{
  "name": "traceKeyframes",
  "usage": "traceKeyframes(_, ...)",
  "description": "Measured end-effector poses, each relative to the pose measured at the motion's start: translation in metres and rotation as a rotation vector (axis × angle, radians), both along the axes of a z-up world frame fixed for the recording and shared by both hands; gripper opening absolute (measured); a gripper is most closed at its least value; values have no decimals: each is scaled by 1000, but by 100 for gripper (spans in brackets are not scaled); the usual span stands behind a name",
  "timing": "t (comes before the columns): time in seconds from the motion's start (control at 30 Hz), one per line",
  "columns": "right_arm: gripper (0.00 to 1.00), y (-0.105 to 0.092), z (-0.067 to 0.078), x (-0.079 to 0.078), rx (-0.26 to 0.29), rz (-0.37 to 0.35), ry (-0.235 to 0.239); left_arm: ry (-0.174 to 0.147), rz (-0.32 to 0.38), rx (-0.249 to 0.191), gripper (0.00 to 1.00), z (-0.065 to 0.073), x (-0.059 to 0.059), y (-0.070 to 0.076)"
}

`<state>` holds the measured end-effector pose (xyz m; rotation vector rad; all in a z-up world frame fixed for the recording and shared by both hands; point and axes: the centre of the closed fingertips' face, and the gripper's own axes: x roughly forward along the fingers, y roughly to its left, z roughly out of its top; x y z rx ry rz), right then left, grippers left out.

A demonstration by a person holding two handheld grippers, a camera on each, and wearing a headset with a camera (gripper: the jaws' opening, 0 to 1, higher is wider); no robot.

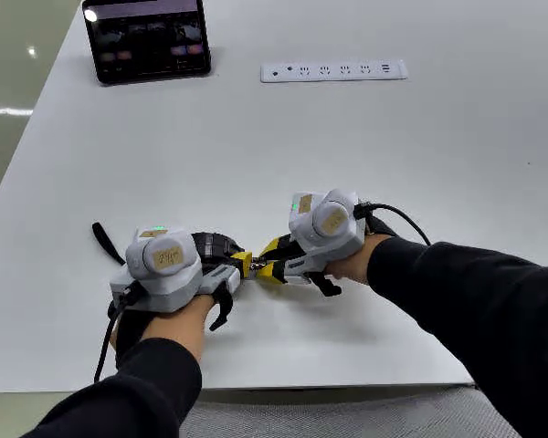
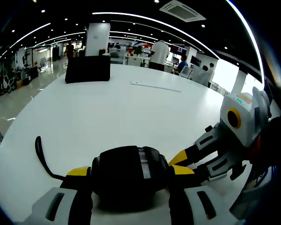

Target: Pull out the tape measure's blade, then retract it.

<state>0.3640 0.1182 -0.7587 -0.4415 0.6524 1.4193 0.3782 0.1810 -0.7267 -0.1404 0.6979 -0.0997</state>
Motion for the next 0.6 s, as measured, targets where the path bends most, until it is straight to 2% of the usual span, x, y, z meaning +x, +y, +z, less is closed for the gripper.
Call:
traceKeyframes(0.03,10,0,0,0,0,-3,1,4,-3,8,62,0,0,-1)
traceKeyframes(0.1,10,0,0,0,-1,-2,-5,-5,-35,57,60,0,2,-1)
traceKeyframes(0.17,10,0,0,0,-2,2,-11,5,-56,67,59,-2,0,-2)
traceKeyframes(0.27,11,0,0,0,-6,9,-20,-3,-30,15,58,1,1,2)
traceKeyframes(0.33,11,2,1,-1,7,3,-5,3,-43,18,58,0,1,1)
traceKeyframes(0.4,11,5,1,-1,12,18,-20,5,-43,0,57,1,0,2)
traceKeyframes(0.47,11,11,0,-2,12,18,-12,6,-58,8,57,0,0,0)
traceKeyframes(0.6,11,15,1,-2,14,46,-40,10,-54,4,57,0,0,0)
